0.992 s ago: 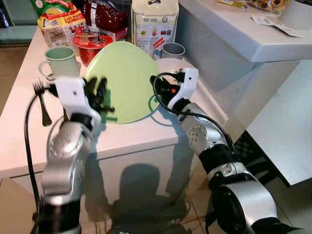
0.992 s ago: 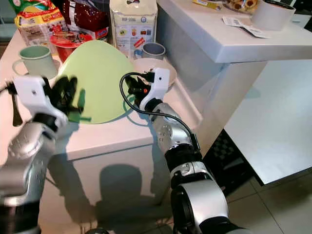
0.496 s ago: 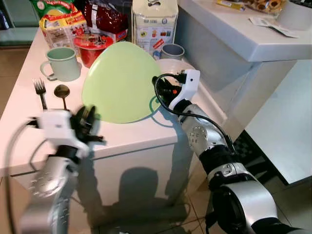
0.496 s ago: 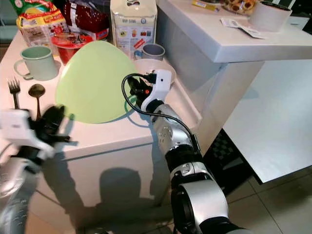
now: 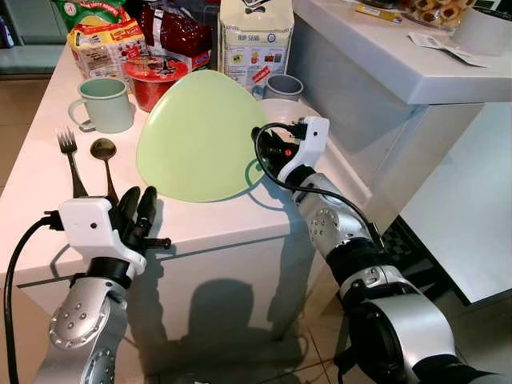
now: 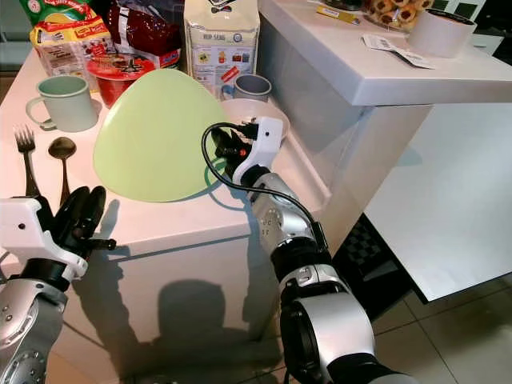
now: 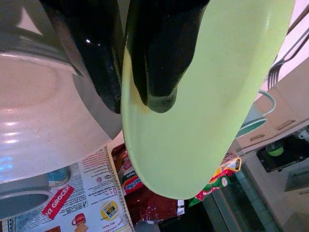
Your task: Setting the table
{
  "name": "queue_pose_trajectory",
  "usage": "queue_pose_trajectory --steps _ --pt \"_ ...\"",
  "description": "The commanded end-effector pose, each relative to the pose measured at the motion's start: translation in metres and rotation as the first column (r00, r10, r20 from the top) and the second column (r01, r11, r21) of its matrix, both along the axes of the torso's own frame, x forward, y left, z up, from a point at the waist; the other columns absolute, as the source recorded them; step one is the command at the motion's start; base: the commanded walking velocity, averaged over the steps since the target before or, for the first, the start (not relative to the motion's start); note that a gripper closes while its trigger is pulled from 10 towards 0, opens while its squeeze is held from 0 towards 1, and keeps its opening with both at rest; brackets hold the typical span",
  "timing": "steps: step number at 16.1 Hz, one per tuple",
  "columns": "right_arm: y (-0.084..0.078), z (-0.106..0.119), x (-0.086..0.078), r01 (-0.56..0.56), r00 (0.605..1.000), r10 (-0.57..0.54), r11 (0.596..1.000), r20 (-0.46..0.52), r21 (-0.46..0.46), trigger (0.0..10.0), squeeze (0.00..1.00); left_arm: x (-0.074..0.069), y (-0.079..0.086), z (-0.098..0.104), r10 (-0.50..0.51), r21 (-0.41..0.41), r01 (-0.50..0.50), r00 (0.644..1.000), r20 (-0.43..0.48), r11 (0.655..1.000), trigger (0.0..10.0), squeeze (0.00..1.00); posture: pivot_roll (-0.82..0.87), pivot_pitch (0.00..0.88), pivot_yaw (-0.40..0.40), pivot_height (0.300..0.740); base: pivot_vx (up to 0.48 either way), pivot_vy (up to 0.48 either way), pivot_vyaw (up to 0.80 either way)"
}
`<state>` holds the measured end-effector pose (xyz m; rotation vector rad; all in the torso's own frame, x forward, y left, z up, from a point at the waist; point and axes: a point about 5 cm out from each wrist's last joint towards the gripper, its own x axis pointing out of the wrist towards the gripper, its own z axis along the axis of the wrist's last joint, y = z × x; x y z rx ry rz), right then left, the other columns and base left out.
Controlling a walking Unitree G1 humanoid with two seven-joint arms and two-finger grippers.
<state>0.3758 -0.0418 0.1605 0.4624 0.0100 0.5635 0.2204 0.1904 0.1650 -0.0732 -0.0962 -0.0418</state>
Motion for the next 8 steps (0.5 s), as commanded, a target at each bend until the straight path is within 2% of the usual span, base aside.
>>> queue_pose_trajectory --steps 1,6,8 --pt "-0.001 -0.027 -0.006 -0.026 0.996 0.015 0.992 -0.088 -0.120 0.0 0.00 0.004 -0.001 -0.001 -0.013 0.004 0.013 1.000 0.000 1.000 10.0 0.00 0.25 0.000 -0.118 0.740 0.000 0.000 0.00" --pt "-0.005 -0.032 -0.007 -0.012 0.995 -0.001 0.992 -0.100 -0.123 0.0 0.00 0.015 -0.005 0.000 -0.030 0.028 0.030 1.000 0.001 0.999 10.0 0.00 0.24 0.000 -0.106 0.740 0.000 0.000 0.00" --pt "-0.004 -0.034 -0.008 -0.012 0.995 -0.001 0.992 -0.104 -0.122 0.0 0.00 0.019 -0.005 -0.005 -0.039 0.037 0.040 0.999 -0.029 0.999 10.0 0.00 0.24 0.000 -0.097 0.740 0.000 0.000 0.00"
